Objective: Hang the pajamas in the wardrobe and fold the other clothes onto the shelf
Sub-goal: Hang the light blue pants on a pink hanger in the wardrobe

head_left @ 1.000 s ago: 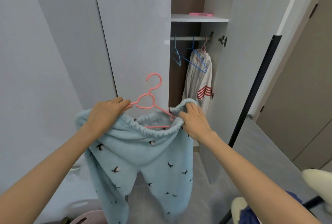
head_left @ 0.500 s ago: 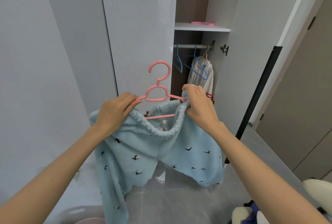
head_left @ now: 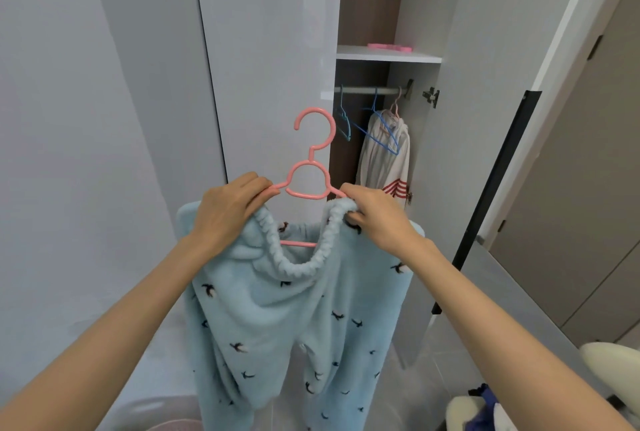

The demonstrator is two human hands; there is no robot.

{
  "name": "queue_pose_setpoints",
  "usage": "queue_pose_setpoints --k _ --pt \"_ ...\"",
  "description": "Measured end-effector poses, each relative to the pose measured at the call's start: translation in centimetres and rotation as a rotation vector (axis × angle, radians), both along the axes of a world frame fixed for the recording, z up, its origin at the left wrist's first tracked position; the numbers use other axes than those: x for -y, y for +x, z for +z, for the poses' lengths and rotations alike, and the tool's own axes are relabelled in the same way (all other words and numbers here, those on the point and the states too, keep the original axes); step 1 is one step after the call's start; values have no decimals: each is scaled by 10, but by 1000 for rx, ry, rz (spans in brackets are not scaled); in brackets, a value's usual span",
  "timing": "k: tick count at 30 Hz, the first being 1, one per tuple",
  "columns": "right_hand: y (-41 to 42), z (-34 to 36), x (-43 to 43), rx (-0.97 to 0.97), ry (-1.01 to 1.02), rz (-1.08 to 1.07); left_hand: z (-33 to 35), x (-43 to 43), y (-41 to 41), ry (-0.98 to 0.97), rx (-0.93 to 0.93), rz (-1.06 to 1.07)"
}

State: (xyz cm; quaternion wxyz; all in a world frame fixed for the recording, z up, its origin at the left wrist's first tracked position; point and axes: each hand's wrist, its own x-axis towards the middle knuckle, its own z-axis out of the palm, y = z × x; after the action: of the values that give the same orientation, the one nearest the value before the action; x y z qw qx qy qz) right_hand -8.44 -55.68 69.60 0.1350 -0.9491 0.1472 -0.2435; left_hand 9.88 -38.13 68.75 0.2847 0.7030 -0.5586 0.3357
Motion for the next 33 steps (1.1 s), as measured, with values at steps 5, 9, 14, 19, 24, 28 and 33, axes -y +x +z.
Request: queue_pose_setpoints --k 5,9,14,19,24,28,33 --pt "-3 -2 -2 201 -113 -102 -3 0 4 44 -85 -70" --pt "-8 -8 0 302 -123 -139 -7 -3 15 77 -114 -6" --pt "-11 -7 1 342 -125 -172 -6 -4 23 105 -134 22" --pt "-18 -7 10 361 -68 -219 -4 -9 33 122 -192 42" --pt "-17 -10 8 377 -86 -214 -2 -6 29 158 -203 6" --pt "-14 -8 7 381 -92 -214 5 4 14 147 -86 47" --pt "-18 0 9 340 -117 -179 5 8 10 42 -13 160"
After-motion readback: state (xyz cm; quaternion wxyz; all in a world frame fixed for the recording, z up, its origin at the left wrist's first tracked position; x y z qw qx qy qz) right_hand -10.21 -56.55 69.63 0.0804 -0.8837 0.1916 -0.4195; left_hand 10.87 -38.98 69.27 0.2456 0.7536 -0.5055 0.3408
